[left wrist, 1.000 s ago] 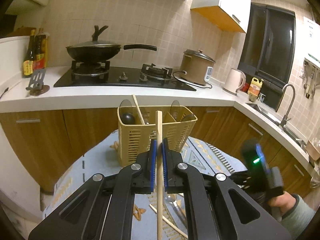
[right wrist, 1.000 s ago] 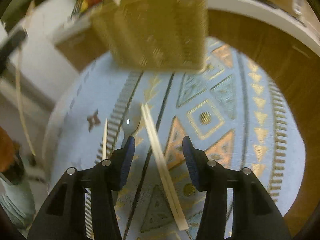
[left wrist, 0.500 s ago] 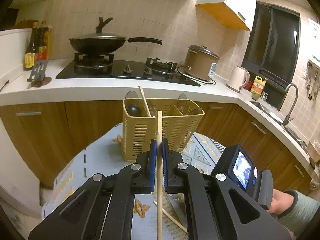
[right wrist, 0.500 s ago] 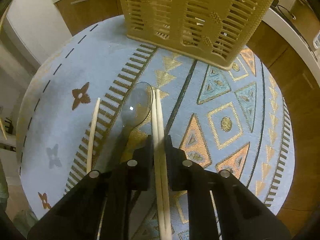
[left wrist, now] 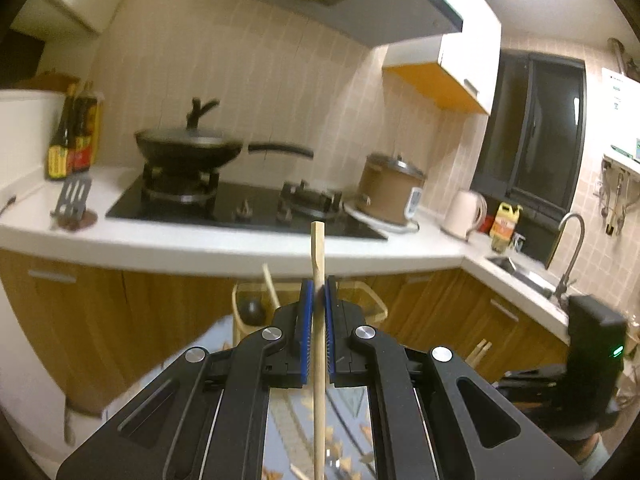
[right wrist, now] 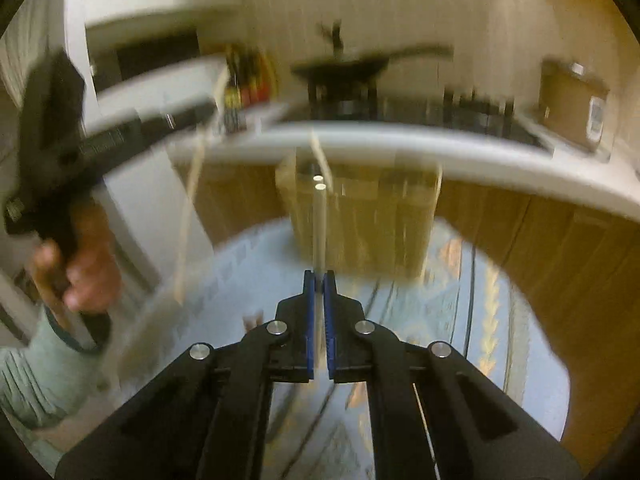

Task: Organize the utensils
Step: 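Lower the left tool's chopstick into the holder and open while the right tool releases its chopsticks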

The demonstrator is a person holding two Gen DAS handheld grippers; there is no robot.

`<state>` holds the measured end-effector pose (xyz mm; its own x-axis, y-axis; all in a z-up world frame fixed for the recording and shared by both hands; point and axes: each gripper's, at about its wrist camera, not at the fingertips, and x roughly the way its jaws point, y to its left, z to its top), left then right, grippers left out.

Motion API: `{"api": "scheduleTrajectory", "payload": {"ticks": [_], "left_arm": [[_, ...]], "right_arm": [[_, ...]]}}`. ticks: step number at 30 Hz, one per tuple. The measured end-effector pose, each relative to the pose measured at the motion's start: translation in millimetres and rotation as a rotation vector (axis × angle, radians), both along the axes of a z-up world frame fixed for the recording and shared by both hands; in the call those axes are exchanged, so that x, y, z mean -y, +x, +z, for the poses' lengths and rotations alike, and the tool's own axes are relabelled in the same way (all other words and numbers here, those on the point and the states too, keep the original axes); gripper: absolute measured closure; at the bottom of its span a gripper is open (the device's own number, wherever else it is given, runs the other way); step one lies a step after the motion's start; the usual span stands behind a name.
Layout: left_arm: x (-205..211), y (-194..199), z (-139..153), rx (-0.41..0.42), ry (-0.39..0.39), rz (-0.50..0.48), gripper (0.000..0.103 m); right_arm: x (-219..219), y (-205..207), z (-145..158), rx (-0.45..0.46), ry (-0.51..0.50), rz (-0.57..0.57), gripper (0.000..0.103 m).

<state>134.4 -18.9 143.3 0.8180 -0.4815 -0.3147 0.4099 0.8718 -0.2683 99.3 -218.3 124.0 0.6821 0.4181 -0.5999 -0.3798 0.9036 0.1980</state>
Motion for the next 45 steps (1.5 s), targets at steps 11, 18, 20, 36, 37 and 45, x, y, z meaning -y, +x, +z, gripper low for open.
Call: {"api": "scheduleTrajectory", "payload": {"ticks": [11, 18, 20, 36, 37, 45], "left_arm": [[6, 29, 36, 0.098, -0.015, 0.031, 0.099], [8, 69, 42, 0.166, -0.074, 0.075, 0.099], [8, 79, 36, 0.178, -0.087, 0.098, 0.099], [-3, 128, -15, 0.160, -0.144, 0.226, 0.100], [-4, 127, -13, 0.164, -0.153, 0.220, 0.100], [4, 118, 3, 0.272, -0.144, 0.235, 0.100]], "right_arm": [[-7, 59, 65, 0.171, 0.047, -0.040, 0.100], [-7, 94, 90, 0.206, 0.022, -0.089, 0.100], [-10, 105, 85, 0.198, -0.008, -0.102, 0.100], [-29, 150, 32, 0.128, -0.113, -0.103, 0.100], [-28, 150, 32, 0.130, -0.112, -0.105, 0.100], [-26, 152, 27, 0.127, -0.118, -0.119, 0.100]]}}
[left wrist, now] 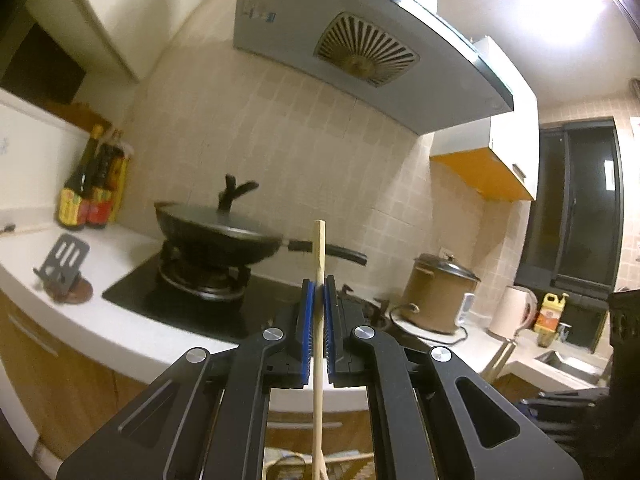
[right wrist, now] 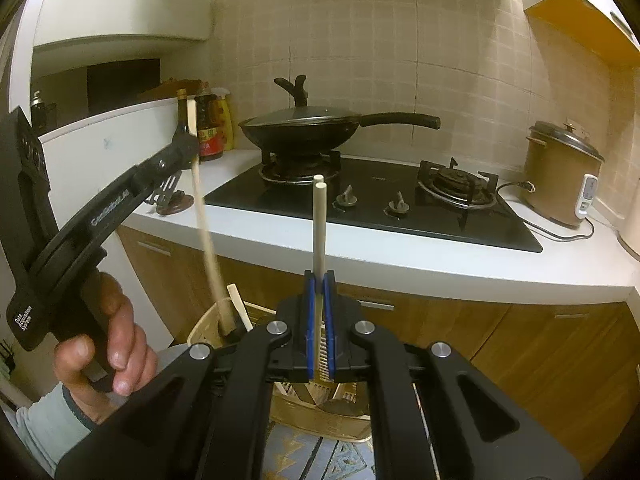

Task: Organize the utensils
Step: 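Lower the left tool's chopstick into the holder and open while the right tool releases its chopsticks, then move both open tools back down toward the clear spoon and chopstick on the rug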

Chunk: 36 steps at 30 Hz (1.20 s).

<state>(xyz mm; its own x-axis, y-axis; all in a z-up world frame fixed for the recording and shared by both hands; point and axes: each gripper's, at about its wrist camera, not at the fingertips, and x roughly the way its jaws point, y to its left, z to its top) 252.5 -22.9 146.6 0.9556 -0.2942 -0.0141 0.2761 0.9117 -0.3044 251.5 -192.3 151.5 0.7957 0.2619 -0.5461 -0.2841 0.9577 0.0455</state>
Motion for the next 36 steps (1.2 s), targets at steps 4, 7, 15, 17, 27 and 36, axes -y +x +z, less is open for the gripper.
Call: {"api": "scheduleTrajectory", "payload": {"ticks": [4, 7, 15, 17, 27, 36], "left_arm": [[8, 2, -12, -0.005, 0.031, 0.016, 0.100], [7, 0, -20, -0.023, 0.035, 0.009, 0.101], [-4, 0, -25, -0.080, 0.030, -0.051, 0.101], [-5, 1, -28, -0.105, 0.033, -0.076, 0.101], [-15, -12, -30, -0.188, 0.071, -0.176, 0.081], [-34, -48, -25, -0.277, 0.102, -0.156, 0.076]], "right_arm": [[-3, 2, -5, -0.008, -0.017, 0.002, 0.100], [-4, 3, -11, -0.021, -0.016, 0.009, 0.100], [-7, 4, -22, -0.056, 0.004, 0.019, 0.100], [-6, 4, -23, -0.075, 0.014, 0.023, 0.100], [3, -12, -22, -0.164, 0.077, 0.061, 0.089], [28, -55, -4, -0.159, 0.133, 0.009, 0.067]]}}
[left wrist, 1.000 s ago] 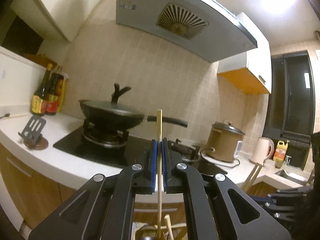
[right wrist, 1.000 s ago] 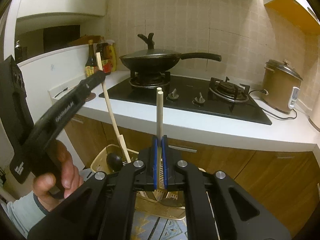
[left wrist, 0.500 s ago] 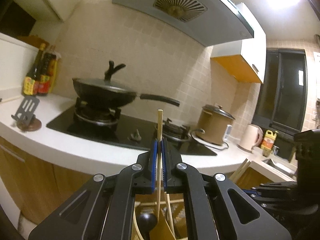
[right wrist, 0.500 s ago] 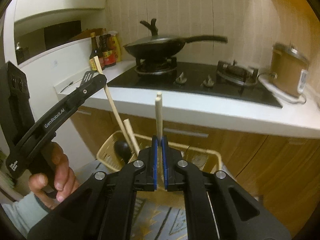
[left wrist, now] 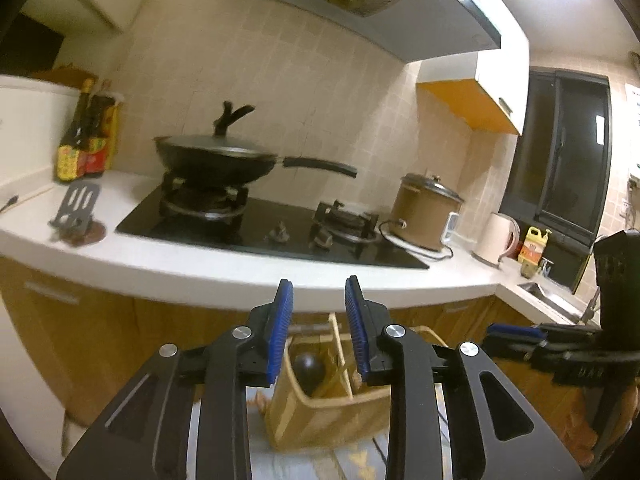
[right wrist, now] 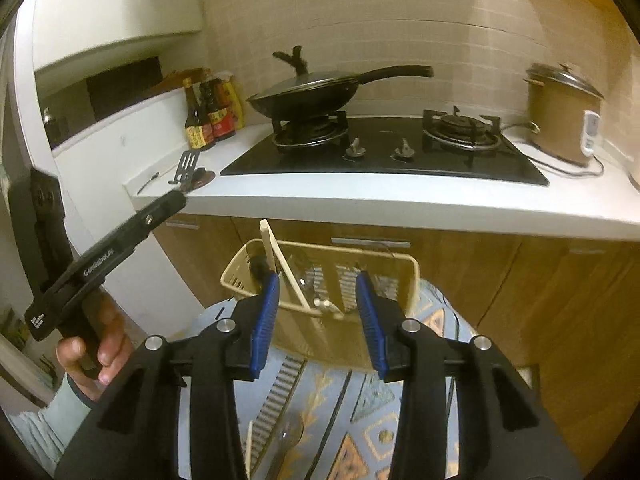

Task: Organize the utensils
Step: 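Move both open tools back down toward the clear spoon and chopstick on the rug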

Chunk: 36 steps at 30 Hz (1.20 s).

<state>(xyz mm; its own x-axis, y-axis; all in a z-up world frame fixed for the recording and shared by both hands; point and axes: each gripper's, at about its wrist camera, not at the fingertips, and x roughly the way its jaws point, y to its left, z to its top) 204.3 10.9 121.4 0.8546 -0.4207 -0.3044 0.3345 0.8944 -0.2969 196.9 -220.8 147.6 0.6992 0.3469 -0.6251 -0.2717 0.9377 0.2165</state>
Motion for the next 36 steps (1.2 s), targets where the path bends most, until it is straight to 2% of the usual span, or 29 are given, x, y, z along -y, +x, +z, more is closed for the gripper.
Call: {"api": "scheduleTrajectory", "payload": {"ticks": [2, 5, 7, 9, 12, 17, 21, 24, 28, 32, 36], "left_arm": [[-7, -9, -3, -0.078, -0.011, -0.006, 0.070], [-7, -22, -18, -0.213, 0.016, -0.032, 0.070], [-3, -31, -33, -0.301, 0.049, -0.048, 0.070], [4, -42, -57, -0.415, 0.077, -0.070, 0.070], [12, -55, -95, -0.541, 0.084, -0.089, 0.070], [21, -71, -143, -0.677, 0.087, -0.110, 0.070], [34, -78, -159, -0.700, 0.115, -0.095, 0.070], [48, -83, -164, -0.693, 0.171, -0.072, 0.070], [72, -90, -172, -0.704, 0.235, -0.060, 0.070], [88, -100, -174, -0.655, 0.327, -0.016, 0.070], [95, -106, -175, -0.624, 0.383, 0.007, 0.070]], "right_arm": [[9, -16, 5, -0.002, 0.027, -0.009, 0.066], [17, -40, 5, -0.016, 0.034, -0.028, 0.059], [19, -51, -4, -0.053, 0.036, -0.035, 0.058], [17, -59, -18, -0.104, 0.043, -0.033, 0.058], [13, -69, -48, -0.185, 0.059, -0.026, 0.058], [11, -83, -95, -0.300, 0.103, -0.034, 0.058], [14, -87, -114, -0.333, 0.121, -0.062, 0.059], [17, -89, -124, -0.358, 0.140, -0.076, 0.059], [21, -94, -132, -0.364, 0.116, -0.098, 0.059], [24, -93, -141, -0.388, 0.130, -0.105, 0.059], [22, -91, -147, -0.409, 0.137, -0.107, 0.059]]}}
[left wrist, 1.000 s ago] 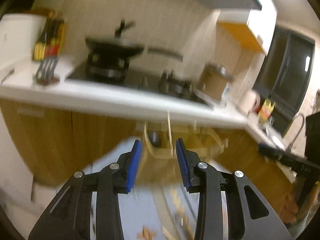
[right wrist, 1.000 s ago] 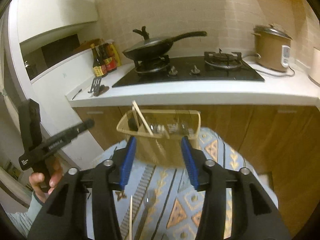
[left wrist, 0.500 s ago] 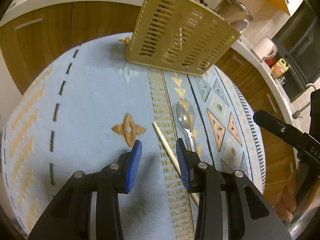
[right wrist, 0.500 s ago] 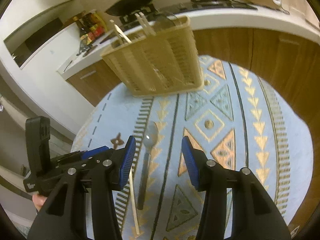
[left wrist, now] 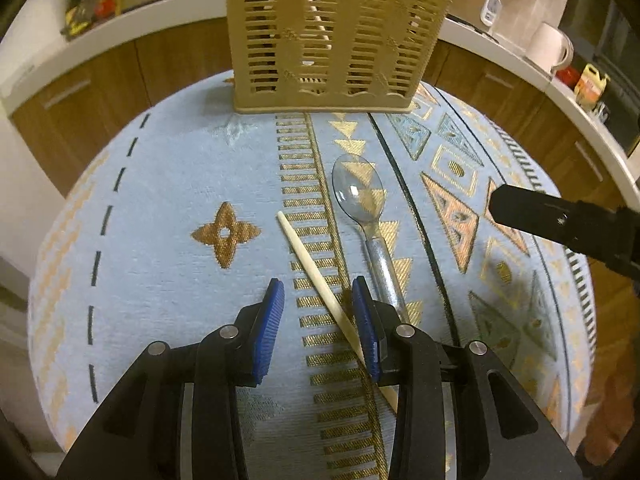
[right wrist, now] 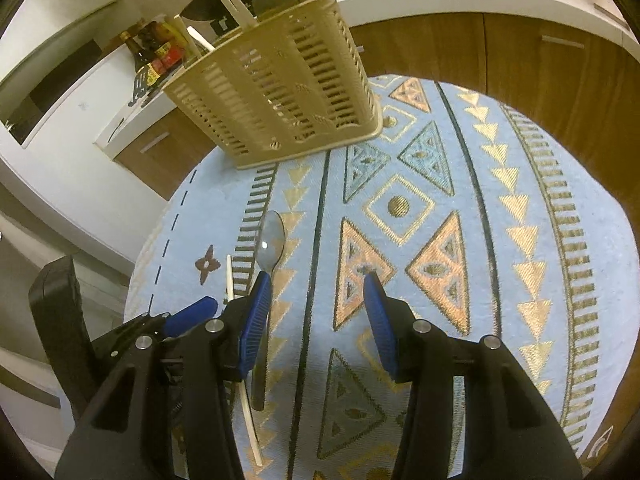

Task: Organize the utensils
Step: 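Move both open tools back down toward the clear spoon and chopstick on the rug, then grasp the wooden chopstick with the left tool while the right tool grasps the clear spoon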

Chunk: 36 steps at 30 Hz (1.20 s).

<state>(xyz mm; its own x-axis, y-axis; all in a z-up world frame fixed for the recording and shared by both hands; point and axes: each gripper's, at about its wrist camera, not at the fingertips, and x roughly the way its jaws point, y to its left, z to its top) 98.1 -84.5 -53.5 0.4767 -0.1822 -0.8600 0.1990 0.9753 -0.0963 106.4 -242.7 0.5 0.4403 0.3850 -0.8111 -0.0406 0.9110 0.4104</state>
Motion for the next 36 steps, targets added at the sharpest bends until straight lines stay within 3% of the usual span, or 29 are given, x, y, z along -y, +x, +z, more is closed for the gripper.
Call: {"api": "scheduleTrajectory", "payload": {"ticks": [1, 5, 11, 14, 19, 24, 27, 31, 36], "left_arm": [[2, -1, 0, 0.011, 0.021, 0.001, 0.071], [6, -7, 0, 0.054, 0.101, -0.011, 0.092], [-14, -5, 2, 0.043, 0.028, -0.068, 0.099], [-30, -1, 2, 0.021, -0.022, -0.096, 0.099], [-53, 7, 2, -0.005, -0.041, -0.071, 0.099], [-71, 19, 1, -0.057, -0.119, -0.048, 0.099], [-72, 22, 1, -0.071, -0.122, -0.069, 0.098], [-73, 24, 2, -0.097, -0.127, -0.100, 0.098], [-76, 29, 2, -0.118, -0.136, -0.118, 0.098]], "right_arm": [[-1, 0, -1, -0.003, 0.000, 0.001, 0.059], [-11, 2, -2, -0.008, -0.017, 0.023, 0.059], [-31, 9, -10, -0.032, -0.040, 0.078, 0.059], [-43, 13, -18, -0.057, -0.051, 0.101, 0.059], [-61, 20, -30, -0.090, -0.070, 0.122, 0.066], [-80, 24, -29, -0.080, -0.166, 0.140, 0.068], [-92, 25, -30, -0.063, -0.231, 0.169, 0.069], [-110, 21, -31, -0.020, -0.369, 0.211, 0.092], [-94, 19, -30, -0.026, -0.383, 0.183, 0.093]]}}
